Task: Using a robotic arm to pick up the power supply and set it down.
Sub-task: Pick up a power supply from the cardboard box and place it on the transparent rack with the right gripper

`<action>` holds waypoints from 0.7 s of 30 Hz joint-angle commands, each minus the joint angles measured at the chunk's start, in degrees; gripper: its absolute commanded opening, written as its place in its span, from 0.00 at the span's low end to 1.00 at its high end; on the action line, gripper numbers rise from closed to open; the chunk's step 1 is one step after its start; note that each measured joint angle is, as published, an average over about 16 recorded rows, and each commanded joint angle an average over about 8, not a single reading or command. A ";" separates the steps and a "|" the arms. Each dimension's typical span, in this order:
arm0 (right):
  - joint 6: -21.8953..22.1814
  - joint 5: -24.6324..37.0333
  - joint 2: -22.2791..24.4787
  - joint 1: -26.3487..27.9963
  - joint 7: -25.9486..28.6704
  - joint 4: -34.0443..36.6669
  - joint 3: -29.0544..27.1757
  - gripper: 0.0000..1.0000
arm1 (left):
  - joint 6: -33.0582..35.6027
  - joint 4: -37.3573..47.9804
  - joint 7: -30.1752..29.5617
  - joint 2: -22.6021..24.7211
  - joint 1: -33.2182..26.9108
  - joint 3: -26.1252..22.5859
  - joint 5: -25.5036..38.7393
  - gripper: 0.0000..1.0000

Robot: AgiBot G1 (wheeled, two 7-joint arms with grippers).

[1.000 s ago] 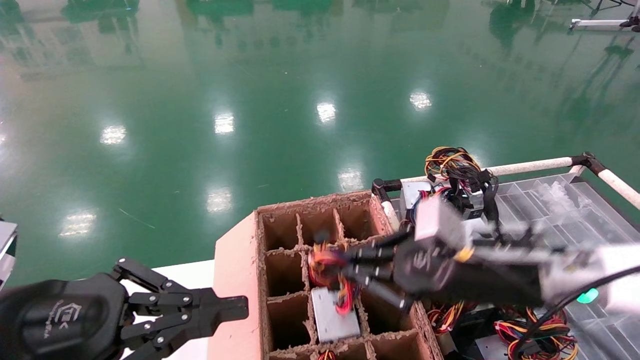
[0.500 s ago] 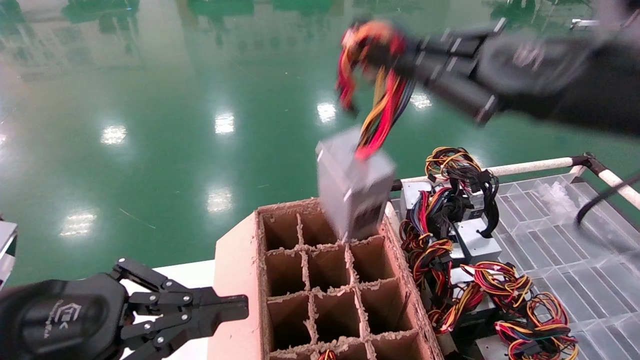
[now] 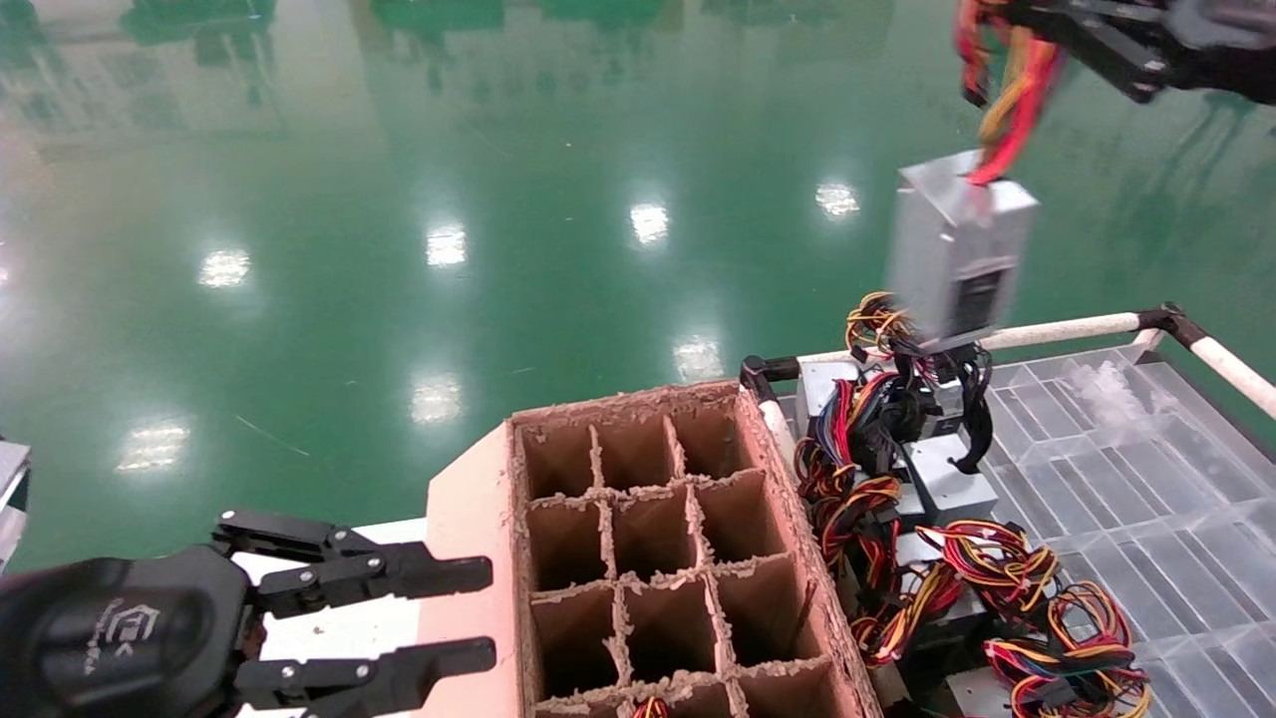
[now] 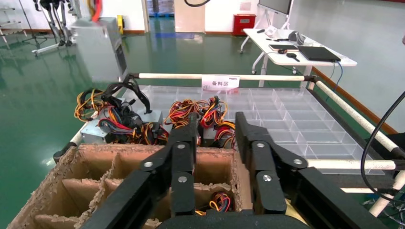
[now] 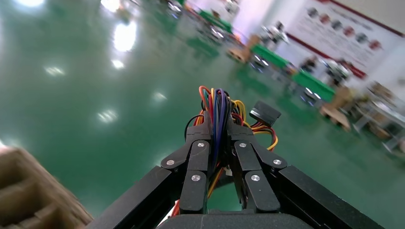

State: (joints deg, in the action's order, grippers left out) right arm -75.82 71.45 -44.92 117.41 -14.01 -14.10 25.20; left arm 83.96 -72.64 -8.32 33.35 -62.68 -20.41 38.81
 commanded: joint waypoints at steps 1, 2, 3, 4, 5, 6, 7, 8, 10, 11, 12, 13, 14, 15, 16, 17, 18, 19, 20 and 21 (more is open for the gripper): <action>1.61 0.98 0.63 1.20 -1.67 2.36 0.26 0.00 | 0.00 0.00 0.00 0.00 0.00 0.00 0.00 1.00; 2.20 1.32 1.01 1.68 -2.22 3.24 0.38 0.00 | 0.00 0.00 0.00 0.00 0.00 0.00 0.00 1.00; 2.82 1.66 1.41 2.13 -2.75 4.14 0.51 0.00 | 0.00 0.00 0.00 0.00 0.00 0.00 0.00 1.00; 3.45 2.02 1.77 2.52 -3.23 5.01 0.66 0.00 | 0.00 0.00 0.00 0.00 0.00 0.00 0.00 1.00; 4.06 2.36 2.07 2.84 -3.66 5.82 0.82 0.00 | 0.00 0.00 0.00 0.00 0.00 0.00 0.00 1.00; 4.75 2.72 2.38 3.07 -4.07 6.67 1.00 0.00 | 0.00 0.00 0.00 0.00 0.00 0.00 0.00 1.00; 5.45 3.08 2.63 3.23 -4.47 7.48 1.18 0.00 | 0.00 0.00 0.00 0.00 0.00 -0.01 0.00 1.00; 6.14 3.41 2.84 3.29 -4.83 8.24 1.36 0.00 | 0.00 0.00 0.00 0.00 0.00 -0.01 0.00 1.00; 7.51 3.97 3.08 3.13 -5.48 9.77 1.67 0.00 | 0.00 0.00 0.00 0.00 0.00 -0.01 -0.01 1.00; 8.10 4.18 3.11 2.93 -5.77 10.44 1.80 0.00 | 0.00 0.00 0.00 0.00 0.00 -0.01 -0.01 1.00; 8.63 4.32 3.11 2.64 -6.04 11.10 1.88 0.00 | 0.00 0.00 0.00 0.00 0.00 -0.01 -0.01 1.00; 9.10 4.41 3.09 2.29 -6.27 11.73 1.93 0.00 | 0.00 0.00 0.00 0.00 0.00 -0.01 -0.01 1.00; 9.44 4.43 3.01 1.90 -6.46 12.28 1.94 0.00 | 0.00 0.00 0.01 0.00 0.00 -0.01 -0.01 1.00; 9.72 4.40 2.91 1.42 -6.62 12.81 1.92 0.00 | 0.00 0.00 0.01 0.00 0.00 -0.01 -0.01 1.00; 9.92 4.32 2.79 0.92 -6.75 13.30 1.86 0.00 | 0.00 0.00 0.01 0.00 0.00 -0.01 -0.01 1.00; 10.04 4.21 2.65 0.39 -6.85 13.73 1.78 0.00 | 0.00 0.00 0.01 0.00 0.00 -0.01 -0.01 1.00; 10.09 4.06 2.50 -0.20 -6.91 14.15 1.68 0.00 | -0.01 0.00 0.01 -0.01 0.00 -0.01 -0.01 1.00; 10.10 3.87 2.36 -0.82 -6.95 14.53 1.55 0.00 | -0.01 0.00 0.01 -0.01 0.00 -0.01 -0.01 1.00; 10.08 3.69 2.23 -1.43 -6.97 14.87 1.42 0.00 | -0.01 0.00 0.01 -0.01 0.00 -0.01 -0.01 1.00; 10.09 3.47 2.10 -2.10 -6.95 15.21 1.26 0.00 | -0.01 0.00 0.01 -0.01 0.00 -0.02 -0.01 1.00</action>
State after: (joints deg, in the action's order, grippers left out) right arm -65.64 74.71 -42.82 115.19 -20.76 0.92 26.30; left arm 83.95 -72.64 -8.31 33.34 -62.68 -20.43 38.80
